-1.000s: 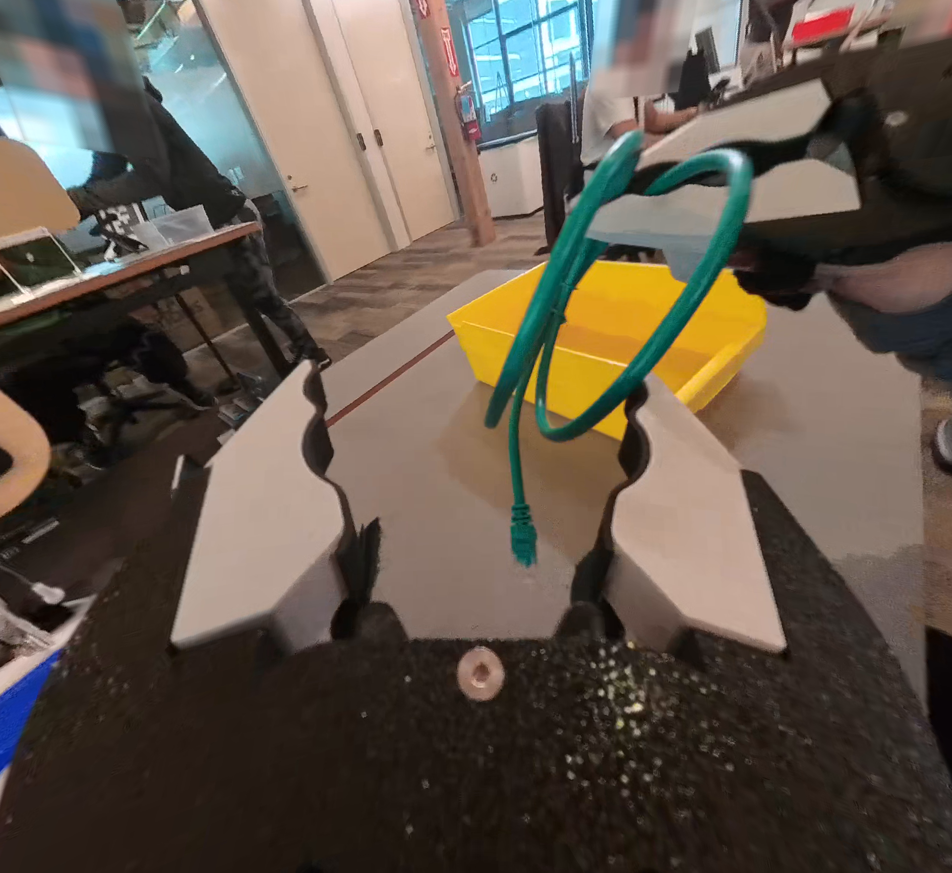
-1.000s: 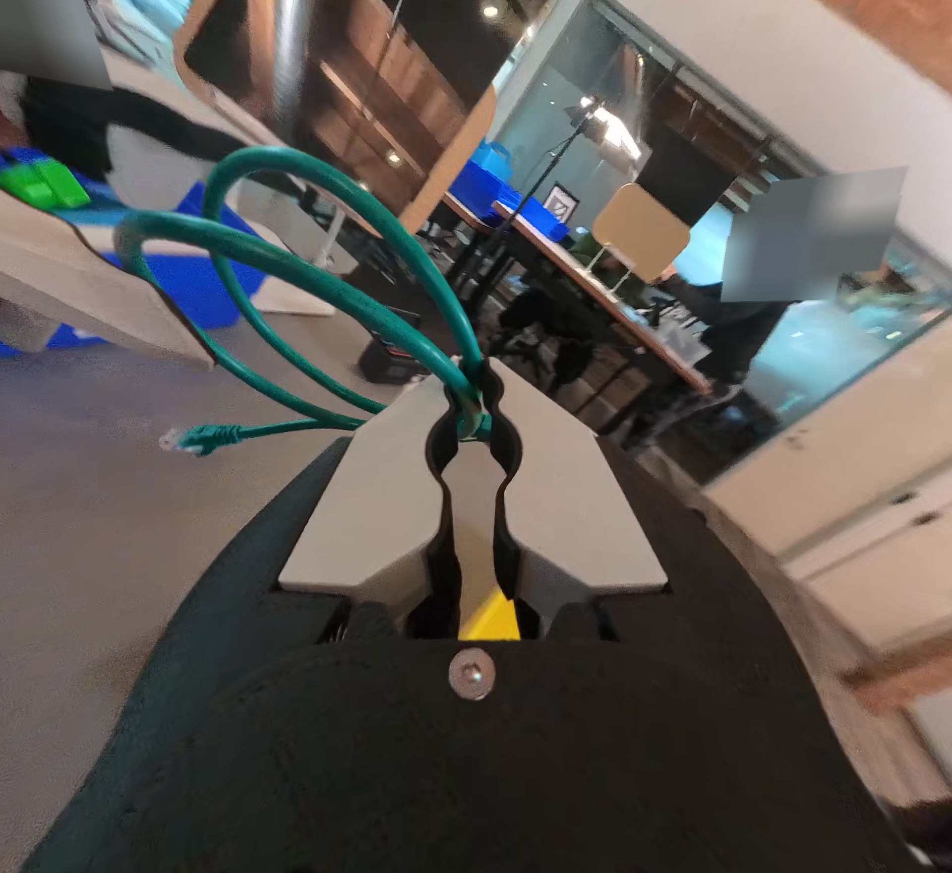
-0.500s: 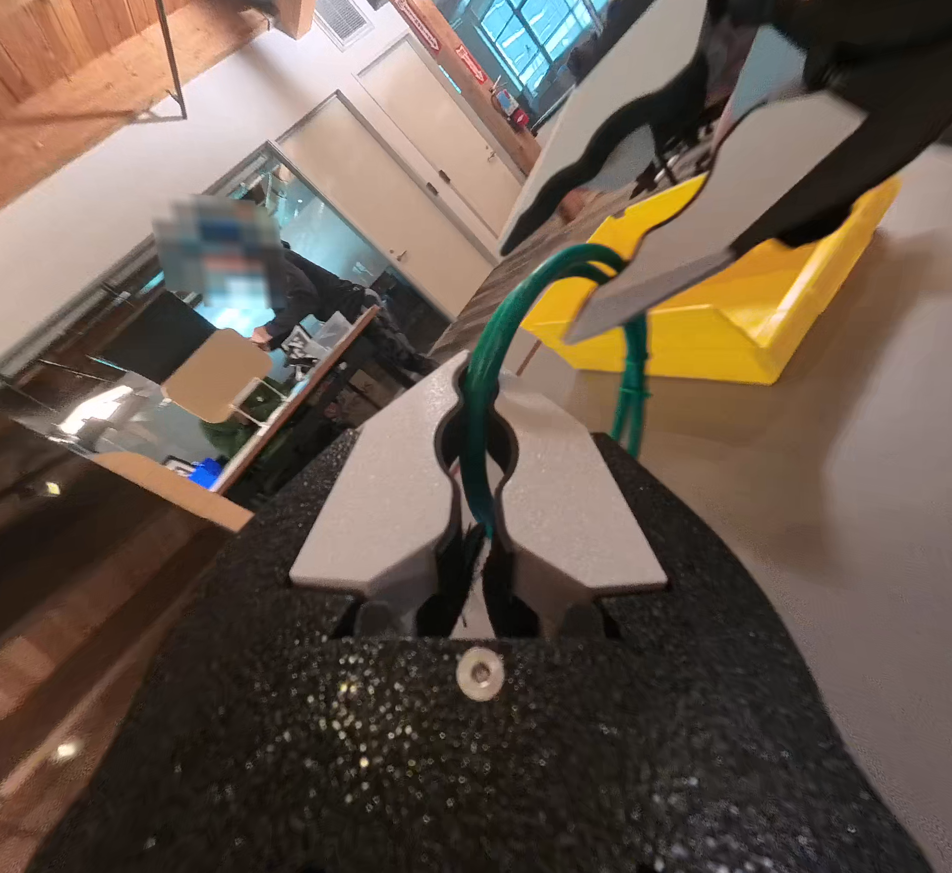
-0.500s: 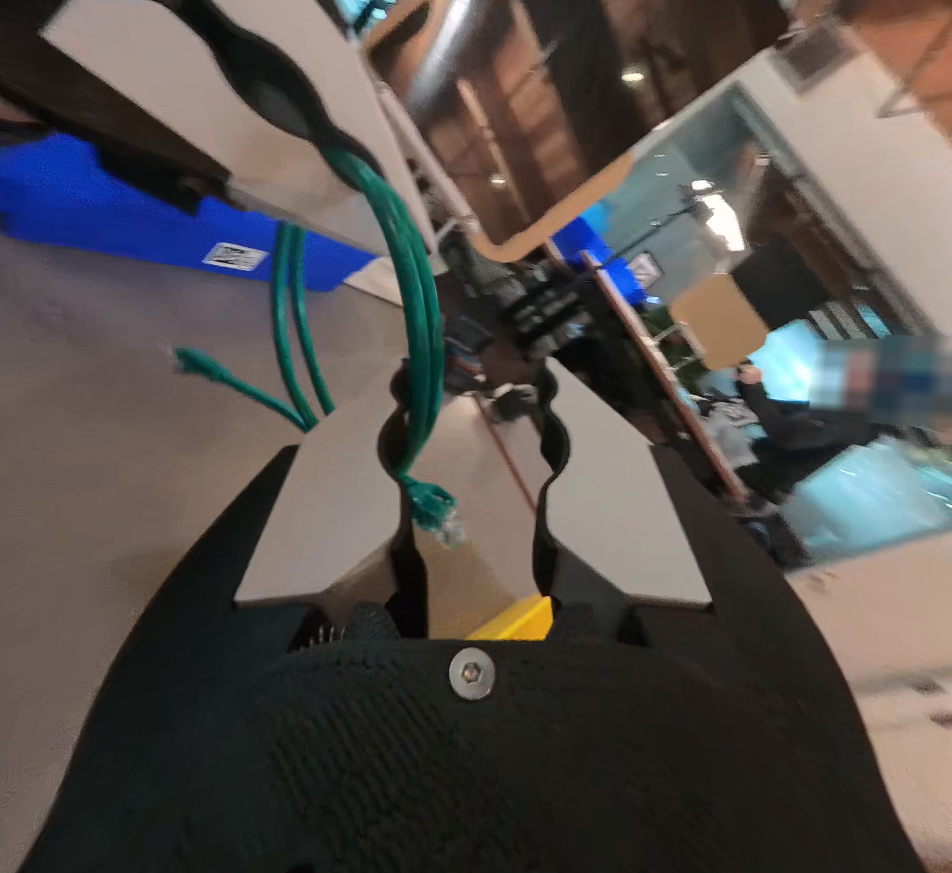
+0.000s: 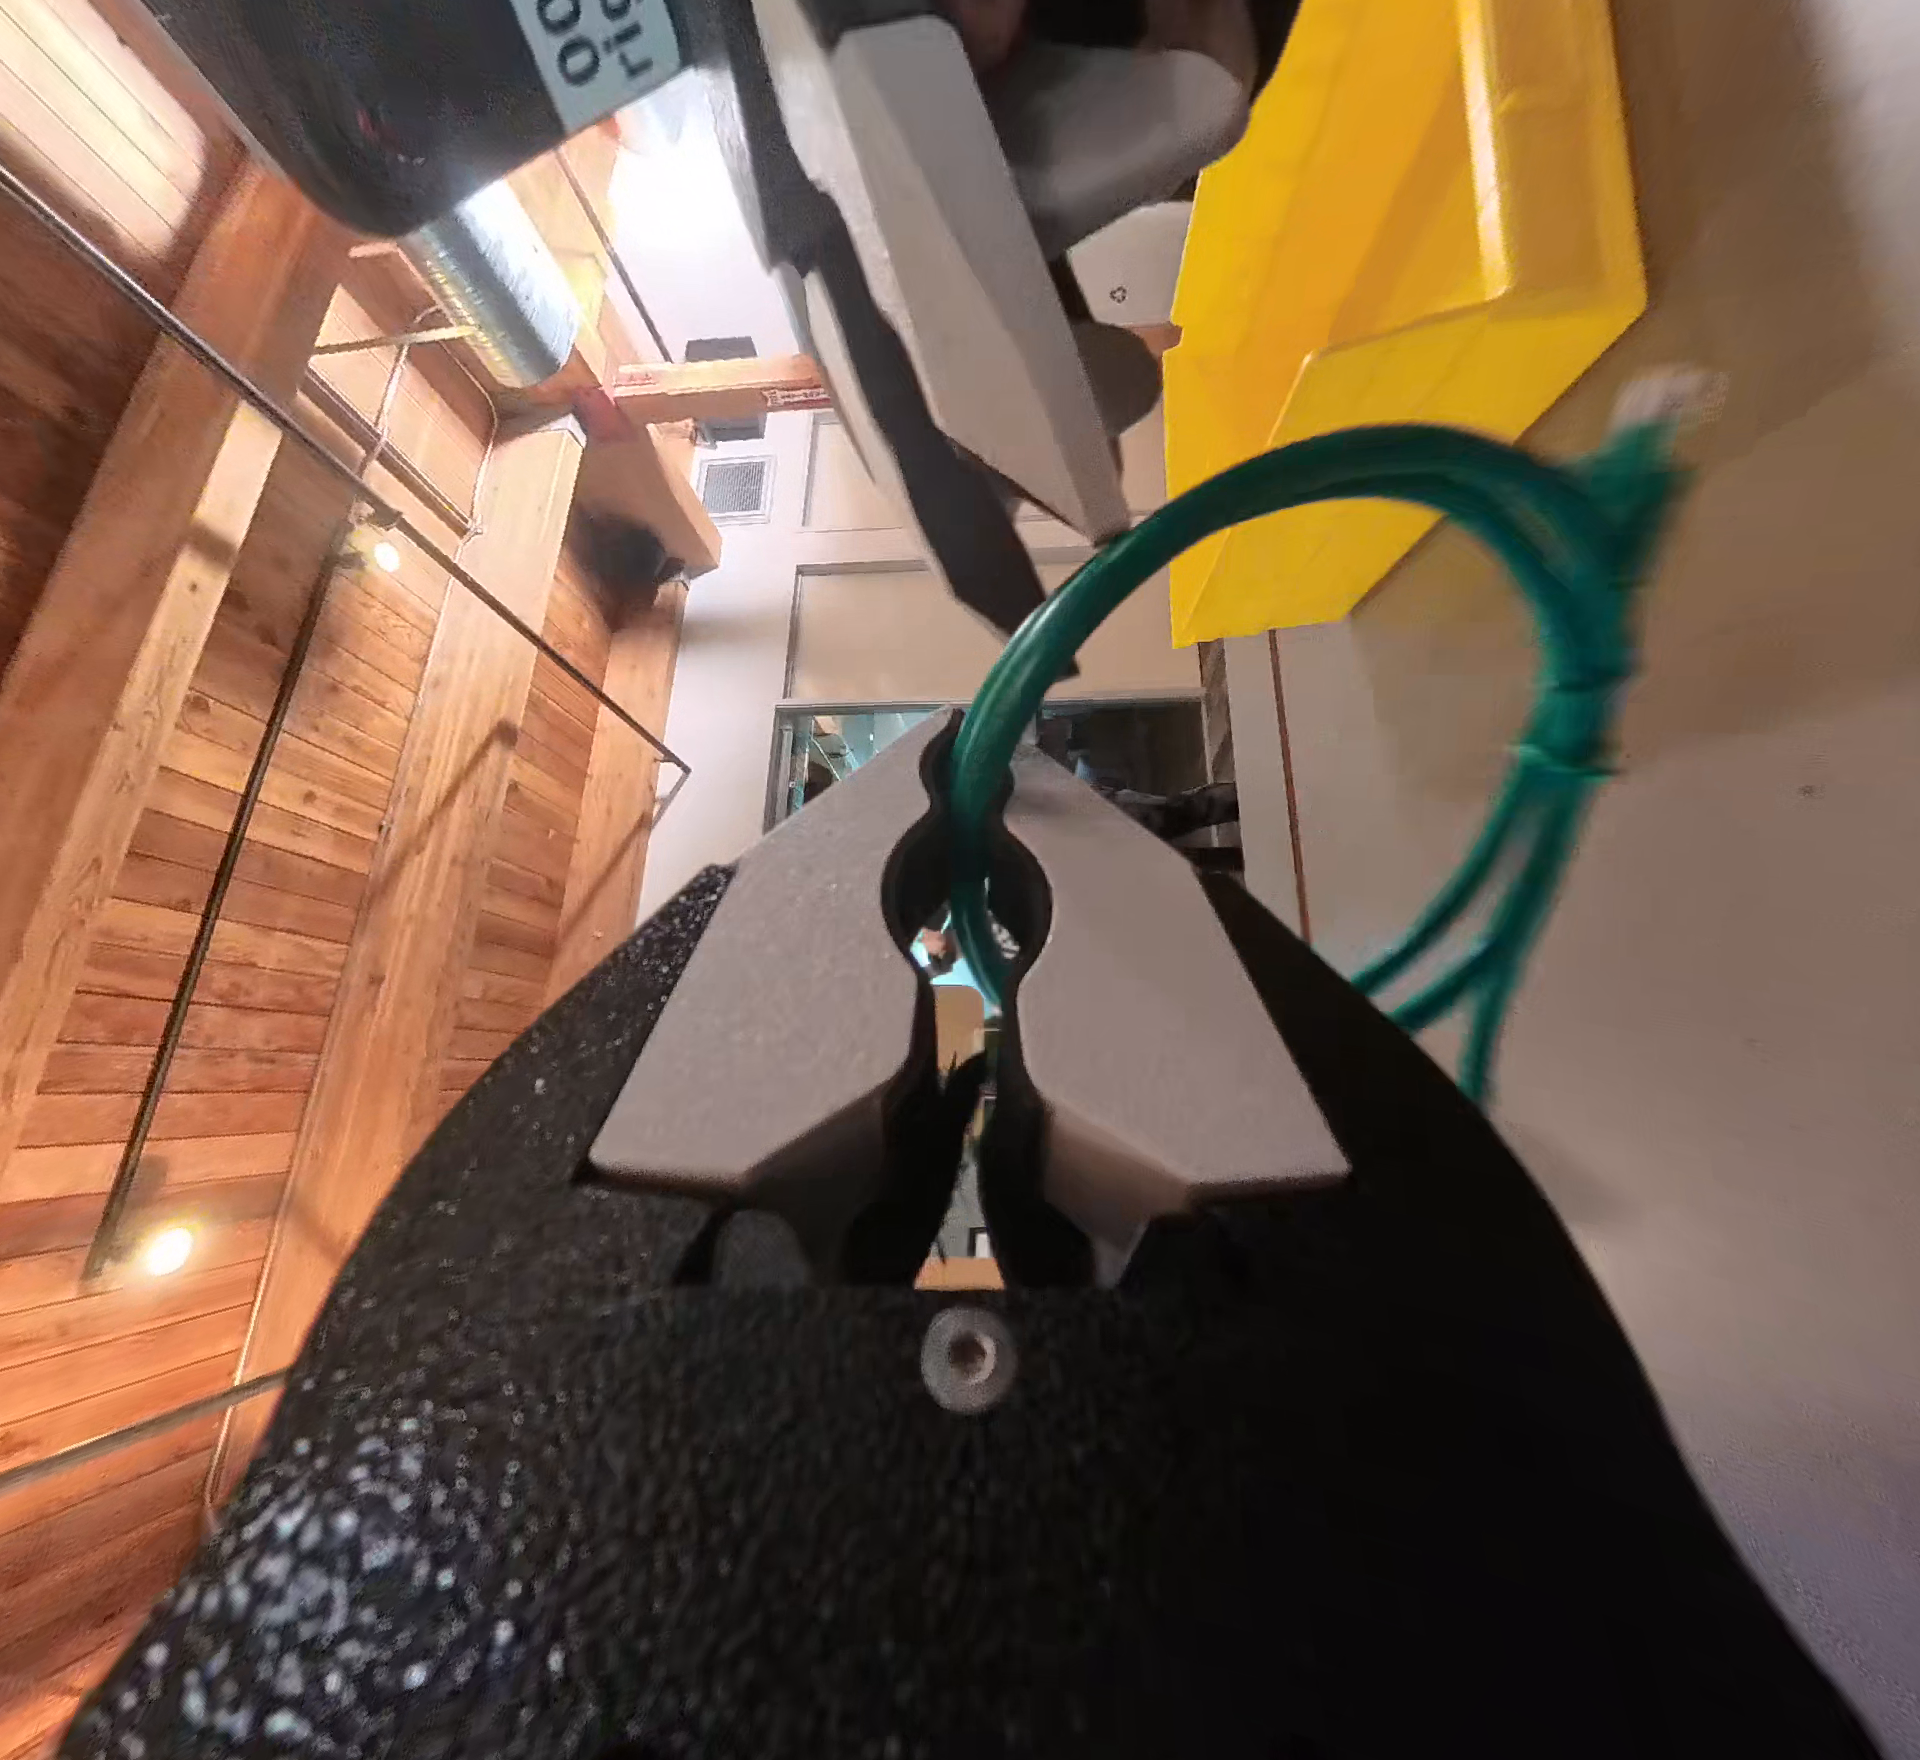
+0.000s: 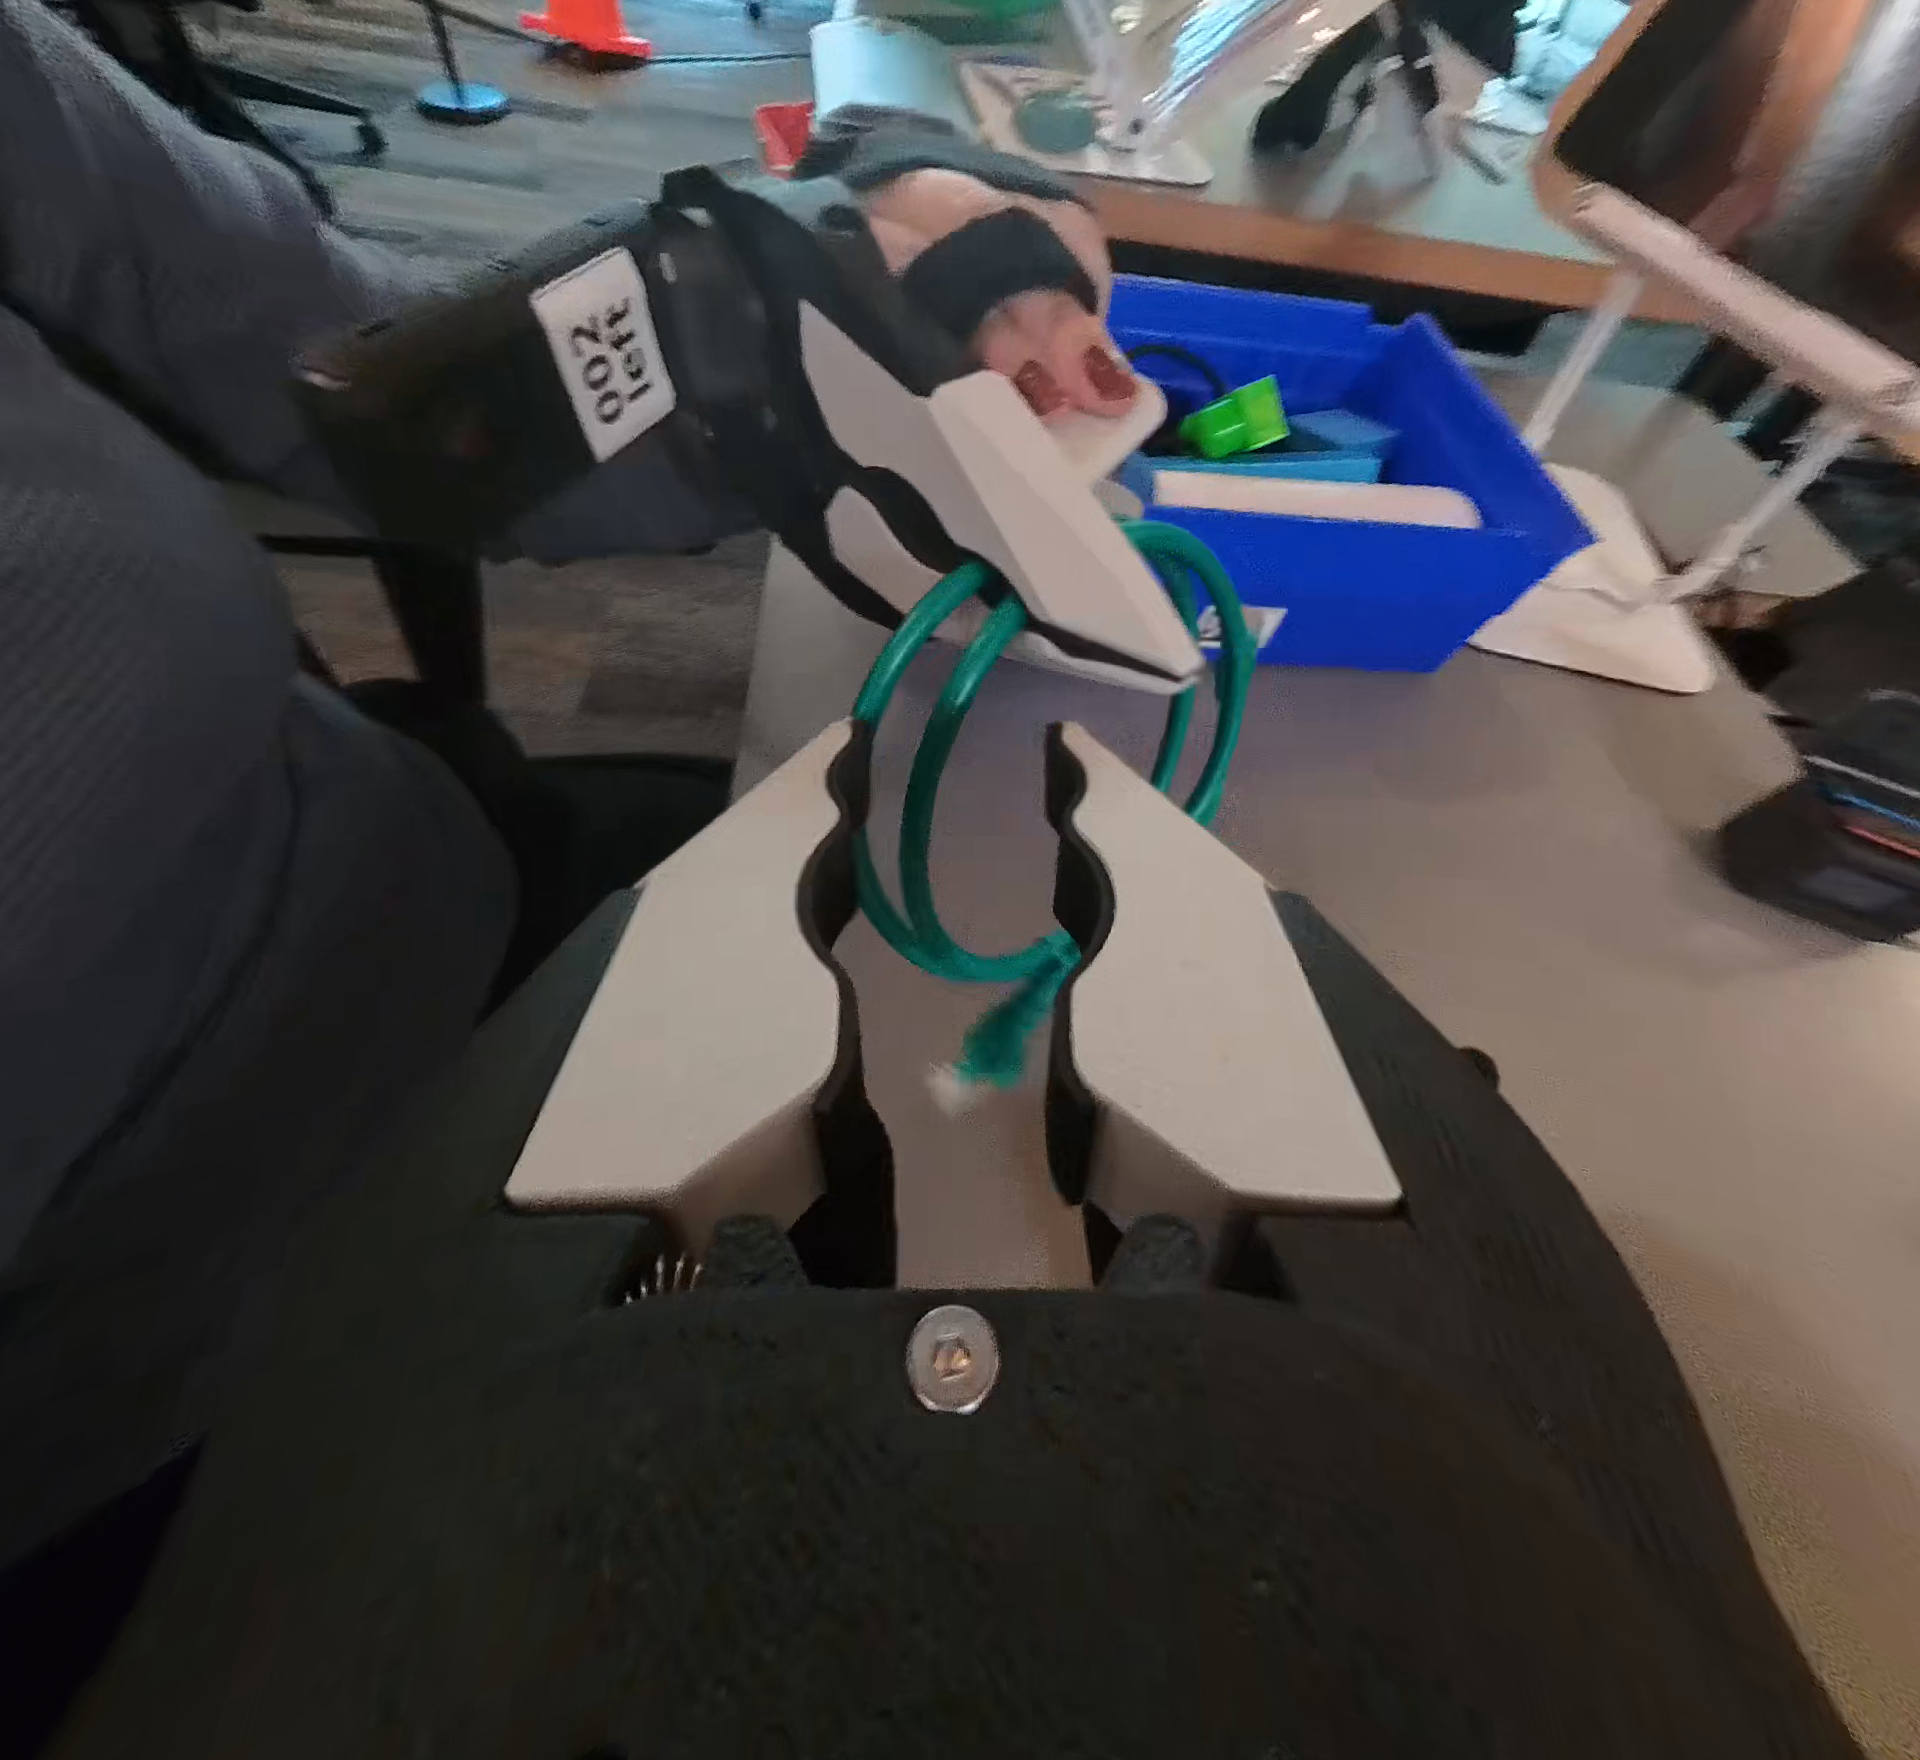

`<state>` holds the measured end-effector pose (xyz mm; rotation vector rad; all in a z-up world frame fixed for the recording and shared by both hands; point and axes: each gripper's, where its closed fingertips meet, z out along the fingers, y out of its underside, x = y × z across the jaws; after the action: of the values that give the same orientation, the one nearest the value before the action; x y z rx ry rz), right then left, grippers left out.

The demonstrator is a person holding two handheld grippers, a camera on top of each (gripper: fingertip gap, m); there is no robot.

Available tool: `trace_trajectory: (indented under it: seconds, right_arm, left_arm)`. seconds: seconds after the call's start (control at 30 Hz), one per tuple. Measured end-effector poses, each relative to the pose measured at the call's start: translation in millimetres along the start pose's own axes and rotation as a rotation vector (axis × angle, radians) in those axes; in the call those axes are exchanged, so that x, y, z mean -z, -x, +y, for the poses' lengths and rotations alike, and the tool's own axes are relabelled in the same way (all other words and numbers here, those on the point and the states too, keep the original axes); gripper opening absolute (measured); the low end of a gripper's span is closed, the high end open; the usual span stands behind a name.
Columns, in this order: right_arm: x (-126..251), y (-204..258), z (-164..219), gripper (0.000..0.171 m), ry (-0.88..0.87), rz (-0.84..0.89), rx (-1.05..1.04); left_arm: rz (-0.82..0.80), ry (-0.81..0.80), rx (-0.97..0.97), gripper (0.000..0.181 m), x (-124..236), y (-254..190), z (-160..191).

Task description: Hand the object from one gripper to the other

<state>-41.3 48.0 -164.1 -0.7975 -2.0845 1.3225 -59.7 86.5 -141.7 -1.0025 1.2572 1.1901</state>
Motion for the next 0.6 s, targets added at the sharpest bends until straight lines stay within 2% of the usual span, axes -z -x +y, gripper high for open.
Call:
trace_trajectory:
  seconds: [0.03,0.23,0.4,0.43,0.6]
  right_arm:
    - [-2.8,4.2,3.1,0.028,0.017,-0.028,-0.003]
    - [-13.7,23.7,6.5,0.039,0.035,-0.167,-0.098]
    - [-22.0,27.8,-2.9,0.009,-0.021,-0.242,-0.177]
    - [-22.2,23.5,-4.2,0.008,-0.033,-0.214,-0.160]
    - [-15.0,-9.5,-6.2,0.003,-0.052,0.037,0.005]
  left_arm:
    - [0.002,0.000,0.004,0.000,-0.3,-0.7,-0.3]
    - [0.001,-0.023,0.006,0.000,0.7,0.5,-4.0]
    - [0.003,0.013,0.086,0.000,-0.7,1.1,5.1]
    - [0.002,0.015,0.143,0.000,-1.0,3.5,8.1]
    - [-0.020,0.164,0.547,0.029,-2.4,20.6,53.8]
